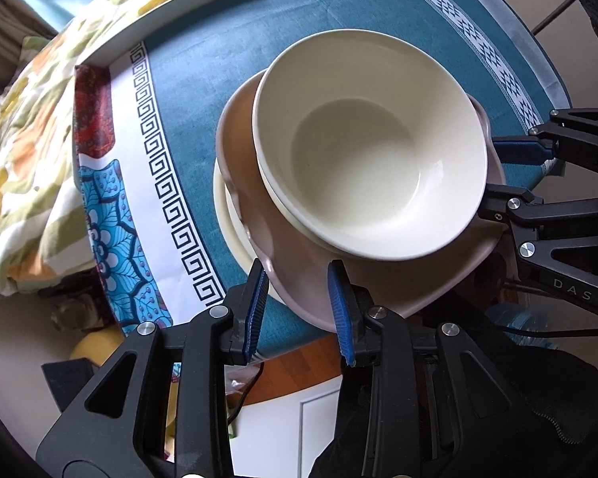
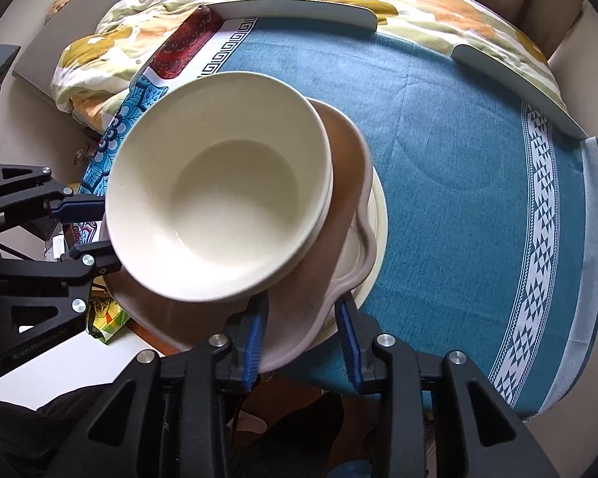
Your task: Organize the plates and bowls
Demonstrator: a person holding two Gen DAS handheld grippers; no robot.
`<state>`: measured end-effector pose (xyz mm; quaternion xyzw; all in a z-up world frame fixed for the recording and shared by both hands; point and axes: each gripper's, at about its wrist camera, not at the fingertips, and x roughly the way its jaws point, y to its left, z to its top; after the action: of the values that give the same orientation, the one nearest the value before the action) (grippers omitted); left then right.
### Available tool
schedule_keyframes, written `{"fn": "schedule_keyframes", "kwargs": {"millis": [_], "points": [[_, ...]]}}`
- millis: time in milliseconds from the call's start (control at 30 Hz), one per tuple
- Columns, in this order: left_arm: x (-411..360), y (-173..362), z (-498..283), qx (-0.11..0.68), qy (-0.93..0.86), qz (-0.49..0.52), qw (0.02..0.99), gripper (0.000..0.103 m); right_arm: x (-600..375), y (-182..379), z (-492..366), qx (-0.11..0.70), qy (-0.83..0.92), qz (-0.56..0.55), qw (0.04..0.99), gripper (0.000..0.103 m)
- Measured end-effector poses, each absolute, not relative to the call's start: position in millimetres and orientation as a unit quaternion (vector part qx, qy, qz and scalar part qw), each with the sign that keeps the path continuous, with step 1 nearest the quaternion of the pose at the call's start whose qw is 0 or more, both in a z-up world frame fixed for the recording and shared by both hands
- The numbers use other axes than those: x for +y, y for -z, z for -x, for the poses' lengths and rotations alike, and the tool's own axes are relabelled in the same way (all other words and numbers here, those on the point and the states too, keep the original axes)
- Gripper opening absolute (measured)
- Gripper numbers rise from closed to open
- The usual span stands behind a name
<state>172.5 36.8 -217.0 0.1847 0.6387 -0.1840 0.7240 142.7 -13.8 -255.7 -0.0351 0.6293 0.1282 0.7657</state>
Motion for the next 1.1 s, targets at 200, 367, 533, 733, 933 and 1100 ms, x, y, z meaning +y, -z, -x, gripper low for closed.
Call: {"fn": "schedule_keyframes", "kwargs": {"millis": [200,367,533,733,933,1100], "points": [[35.6,194.8,-161.0,0.611,0.193,-0.171,0.749,0.08,-25.6,242.7,-131.7,0.619,-0.121,0.013,0.776,0.04],[31.9,180.5,-148.4,0.602,0.18,-0.163,0.761,0.08,-26.3,228.0,-120.3,0.603,-0.129,0.014,0.787,0.04],[33.4,155.1,-121.9,0.585,0.157,-0.136,0.784,0.08,-35.9,197.1,-97.6,0.576,-0.135,0.002,0.806,0.04],[31.8,87.8,-73.5,0.509,0.117,-0.088,0.848,0.08,-55.9,128.8,-50.2,0.504,-0.122,-0.005,0.855,0.04],[30.2,20.1,-14.7,0.396,0.084,-0.035,0.914,0.085,-80.4,55.7,6.6,0.404,-0.1,-0.017,0.909,0.04],[27.2,-19.6,27.8,0.298,0.057,-0.025,0.953,0.103,-96.0,23.2,50.8,0.331,-0.061,-0.043,0.941,0.099]]}}
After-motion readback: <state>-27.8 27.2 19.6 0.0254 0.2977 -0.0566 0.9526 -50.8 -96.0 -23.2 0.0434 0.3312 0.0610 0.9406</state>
